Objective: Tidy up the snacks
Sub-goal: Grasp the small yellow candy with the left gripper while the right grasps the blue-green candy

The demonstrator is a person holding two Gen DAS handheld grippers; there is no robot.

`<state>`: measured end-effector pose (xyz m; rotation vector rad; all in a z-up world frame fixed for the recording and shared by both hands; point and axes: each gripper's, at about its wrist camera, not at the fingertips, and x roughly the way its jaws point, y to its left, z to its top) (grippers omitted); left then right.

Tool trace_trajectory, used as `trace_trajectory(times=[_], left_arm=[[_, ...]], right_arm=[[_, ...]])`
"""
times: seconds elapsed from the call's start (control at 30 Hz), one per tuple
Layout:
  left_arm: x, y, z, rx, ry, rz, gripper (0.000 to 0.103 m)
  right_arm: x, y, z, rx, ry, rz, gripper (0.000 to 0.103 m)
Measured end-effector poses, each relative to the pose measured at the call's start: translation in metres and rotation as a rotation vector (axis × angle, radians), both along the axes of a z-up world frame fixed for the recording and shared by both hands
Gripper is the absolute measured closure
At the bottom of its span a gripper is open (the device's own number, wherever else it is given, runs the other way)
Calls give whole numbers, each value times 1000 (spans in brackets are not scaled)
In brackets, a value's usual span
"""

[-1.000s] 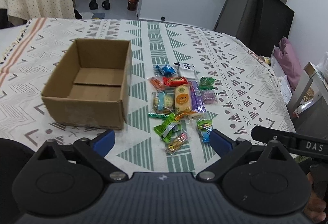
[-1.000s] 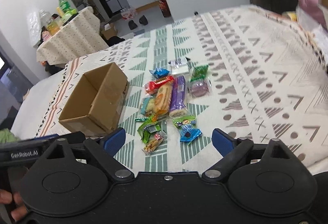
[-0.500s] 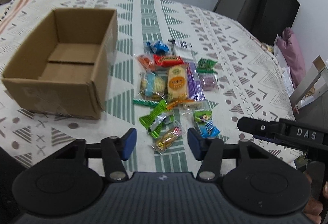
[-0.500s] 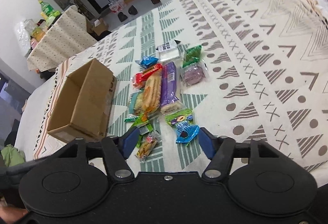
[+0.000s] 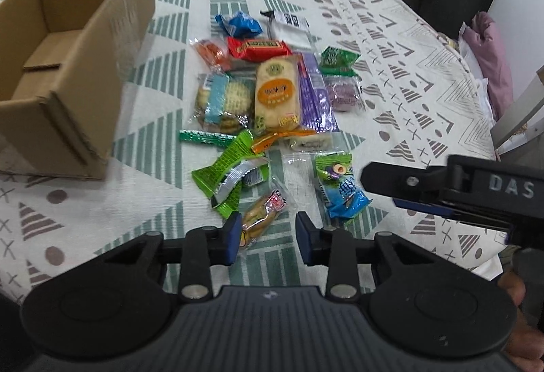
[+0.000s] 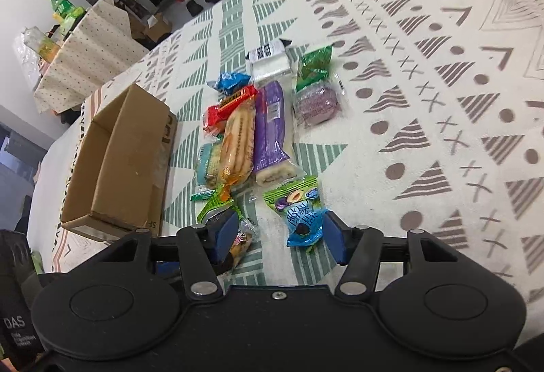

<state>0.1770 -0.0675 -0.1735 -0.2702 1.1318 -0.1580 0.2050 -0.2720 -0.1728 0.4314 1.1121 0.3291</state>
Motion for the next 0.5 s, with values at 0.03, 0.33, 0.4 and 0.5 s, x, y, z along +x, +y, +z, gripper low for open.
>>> trace_trajectory(times=[0.03, 0.33, 0.4, 0.5], left_arm=[[2, -1, -3, -2, 4, -1, 70], [18, -9, -24, 11, 63, -19, 70], [17, -10, -28, 21, 66, -23, 70], [16, -10, -28, 27, 58, -19, 72]], right_arm=[[3, 1, -3, -9, 10, -1, 48], [20, 11, -20, -51, 45, 24, 49], [21, 14, -23, -64, 52, 35, 49], [25, 21, -29, -120, 60, 55, 49]])
